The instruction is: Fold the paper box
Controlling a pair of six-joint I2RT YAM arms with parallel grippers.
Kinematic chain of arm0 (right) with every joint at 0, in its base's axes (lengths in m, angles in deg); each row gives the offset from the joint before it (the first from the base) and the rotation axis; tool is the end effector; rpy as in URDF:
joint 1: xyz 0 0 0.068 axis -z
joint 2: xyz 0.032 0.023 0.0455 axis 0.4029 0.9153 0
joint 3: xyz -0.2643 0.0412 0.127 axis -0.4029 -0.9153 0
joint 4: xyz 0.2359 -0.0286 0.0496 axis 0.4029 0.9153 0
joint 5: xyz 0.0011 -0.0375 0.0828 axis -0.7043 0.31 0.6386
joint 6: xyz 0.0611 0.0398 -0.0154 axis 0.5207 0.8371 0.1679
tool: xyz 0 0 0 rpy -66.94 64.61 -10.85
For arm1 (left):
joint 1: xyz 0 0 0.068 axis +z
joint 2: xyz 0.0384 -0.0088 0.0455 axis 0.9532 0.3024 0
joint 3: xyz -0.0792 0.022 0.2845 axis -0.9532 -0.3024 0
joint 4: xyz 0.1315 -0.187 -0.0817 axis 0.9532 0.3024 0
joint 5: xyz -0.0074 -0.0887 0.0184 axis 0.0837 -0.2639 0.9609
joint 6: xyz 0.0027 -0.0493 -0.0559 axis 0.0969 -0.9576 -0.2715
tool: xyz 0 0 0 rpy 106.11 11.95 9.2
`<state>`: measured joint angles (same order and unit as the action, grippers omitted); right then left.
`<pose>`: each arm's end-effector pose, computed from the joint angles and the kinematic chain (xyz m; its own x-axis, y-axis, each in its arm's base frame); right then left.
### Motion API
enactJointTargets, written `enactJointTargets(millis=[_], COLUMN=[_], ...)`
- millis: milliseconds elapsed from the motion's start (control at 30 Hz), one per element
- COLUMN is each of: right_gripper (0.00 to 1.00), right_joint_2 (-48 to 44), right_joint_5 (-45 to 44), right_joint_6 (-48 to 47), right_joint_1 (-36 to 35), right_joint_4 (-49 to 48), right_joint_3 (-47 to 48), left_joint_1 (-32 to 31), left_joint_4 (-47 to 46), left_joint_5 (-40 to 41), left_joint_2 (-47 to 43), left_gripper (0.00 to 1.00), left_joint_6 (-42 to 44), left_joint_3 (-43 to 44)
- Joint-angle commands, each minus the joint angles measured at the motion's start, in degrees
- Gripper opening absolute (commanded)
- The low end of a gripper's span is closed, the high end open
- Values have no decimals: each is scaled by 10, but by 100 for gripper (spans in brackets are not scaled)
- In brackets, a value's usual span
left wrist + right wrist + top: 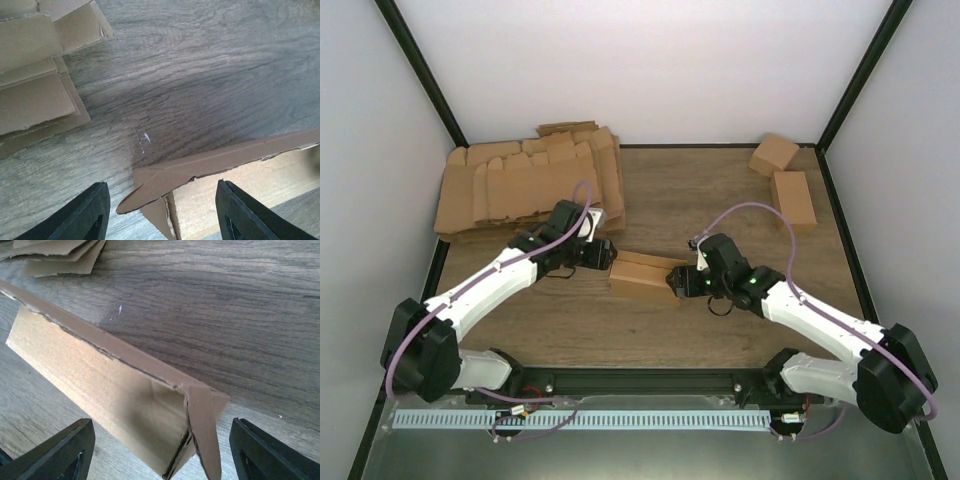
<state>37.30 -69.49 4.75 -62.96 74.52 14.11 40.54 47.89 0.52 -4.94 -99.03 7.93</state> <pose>0.1587 0.1408 0.2271 -0.8474 -0.0370 -0.5297 -0.3079 0.8470 0.4334 0.2202 -0.1507 0.2565 -0.8212 0.1491 -0.5508 0.3814 0.8614 -0.3353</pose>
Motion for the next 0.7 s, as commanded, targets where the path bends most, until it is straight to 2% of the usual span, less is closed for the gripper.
enactJointTargets(millis=[0, 133, 233, 367, 467, 667], right_gripper=[75, 70, 65, 61, 58, 57], right_joint_2=[14, 16, 21, 28, 33, 32], right_joint_5=[-3, -8, -6, 9, 10, 11], right_joint_6=[-3, 3, 2, -1, -2, -2], right_joint_1=[-4, -4, -4, -5, -5, -5], right_joint_4=[-11, -23, -28, -37, -37, -40], right_joint_3=[27, 20, 16, 9, 9, 5], left_joint_1=[0, 0, 0, -1, -1, -5], left_joint_4=[4, 14, 17, 12, 22, 32], left_joint_5=[-11, -6, -18, -39, -44, -57], left_joint_2=[11, 20, 20, 20, 27, 29], left_gripper=[58, 50, 40, 35, 27, 19], left_joint_6=[36, 46, 44, 39, 29, -5], left_joint_3=[17, 16, 16, 14, 18, 24])
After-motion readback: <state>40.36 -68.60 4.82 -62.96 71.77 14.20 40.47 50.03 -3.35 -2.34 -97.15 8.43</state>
